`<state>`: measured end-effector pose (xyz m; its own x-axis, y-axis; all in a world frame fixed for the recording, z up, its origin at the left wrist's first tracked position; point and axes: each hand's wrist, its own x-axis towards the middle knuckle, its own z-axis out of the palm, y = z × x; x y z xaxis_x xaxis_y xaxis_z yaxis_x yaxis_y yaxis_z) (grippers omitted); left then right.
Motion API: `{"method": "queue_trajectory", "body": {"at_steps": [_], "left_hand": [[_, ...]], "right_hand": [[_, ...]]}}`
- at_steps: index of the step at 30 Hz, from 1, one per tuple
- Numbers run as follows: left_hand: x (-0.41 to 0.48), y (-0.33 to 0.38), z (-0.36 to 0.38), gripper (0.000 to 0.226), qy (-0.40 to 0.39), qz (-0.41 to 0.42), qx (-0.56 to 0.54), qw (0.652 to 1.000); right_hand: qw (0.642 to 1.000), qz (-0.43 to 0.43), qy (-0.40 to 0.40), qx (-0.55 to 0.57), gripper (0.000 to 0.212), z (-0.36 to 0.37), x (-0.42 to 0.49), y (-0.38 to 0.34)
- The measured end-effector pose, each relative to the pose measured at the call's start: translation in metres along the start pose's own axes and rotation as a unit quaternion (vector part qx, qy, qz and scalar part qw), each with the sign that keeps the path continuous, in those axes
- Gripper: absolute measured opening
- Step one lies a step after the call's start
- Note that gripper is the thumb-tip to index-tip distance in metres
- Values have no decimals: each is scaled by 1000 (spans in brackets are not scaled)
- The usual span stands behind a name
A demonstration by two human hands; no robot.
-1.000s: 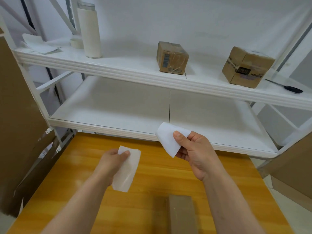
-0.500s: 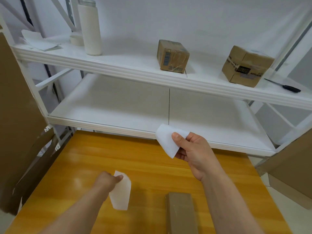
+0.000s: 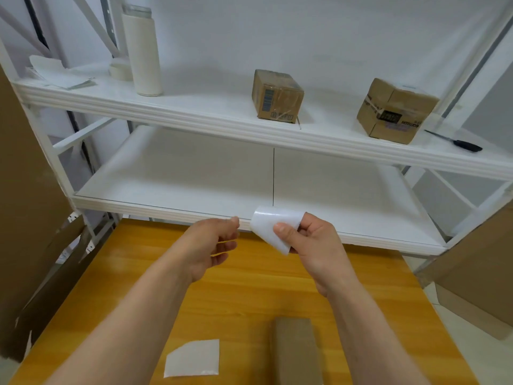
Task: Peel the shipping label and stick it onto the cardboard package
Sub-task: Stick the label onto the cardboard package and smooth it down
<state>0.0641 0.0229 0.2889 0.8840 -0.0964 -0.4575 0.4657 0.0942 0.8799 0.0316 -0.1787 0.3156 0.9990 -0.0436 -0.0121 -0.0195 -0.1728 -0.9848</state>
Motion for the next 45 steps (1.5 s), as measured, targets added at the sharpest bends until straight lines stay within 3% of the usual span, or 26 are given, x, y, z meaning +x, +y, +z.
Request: {"method": "queue_trajectory", "body": {"at_steps": [4, 6, 10, 16, 20, 22, 26, 38, 45], "left_hand": [[-10, 15, 9, 27, -49, -34, -5, 998], [-14, 18, 14, 26, -68, -43, -4, 997], [-20, 18, 24, 10, -108, -40, -21, 993], [-19, 12, 33, 22, -107, -7, -40, 993], [-20, 8, 43, 29, -63, 42, -21, 997], [-21, 6, 48, 31, -38, 77, 8, 996], [-21, 3, 54, 34, 7, 135, 88, 987], [-16, -3, 64, 38, -21, 146, 74, 986], [-10, -9, 67, 44, -54, 143, 73, 986]], "right_hand": [[995, -66, 1, -77, 6, -6, -3, -3], [990, -92, -6, -106, 15, -10, -4, -2], [982, -125, -41, -134, 21, -19, -6, -4], [941, -197, -36, -274, 33, -30, -1, 2], [923, -191, -51, -331, 31, -36, -1, 6], [939, -165, -29, -300, 34, -40, 0, 9], [996, -37, -5, -86, 52, -43, -2, 5], [987, 110, -19, 116, 15, -64, -1, 16], [988, 120, -22, 96, 14, -68, 0, 17]]}}
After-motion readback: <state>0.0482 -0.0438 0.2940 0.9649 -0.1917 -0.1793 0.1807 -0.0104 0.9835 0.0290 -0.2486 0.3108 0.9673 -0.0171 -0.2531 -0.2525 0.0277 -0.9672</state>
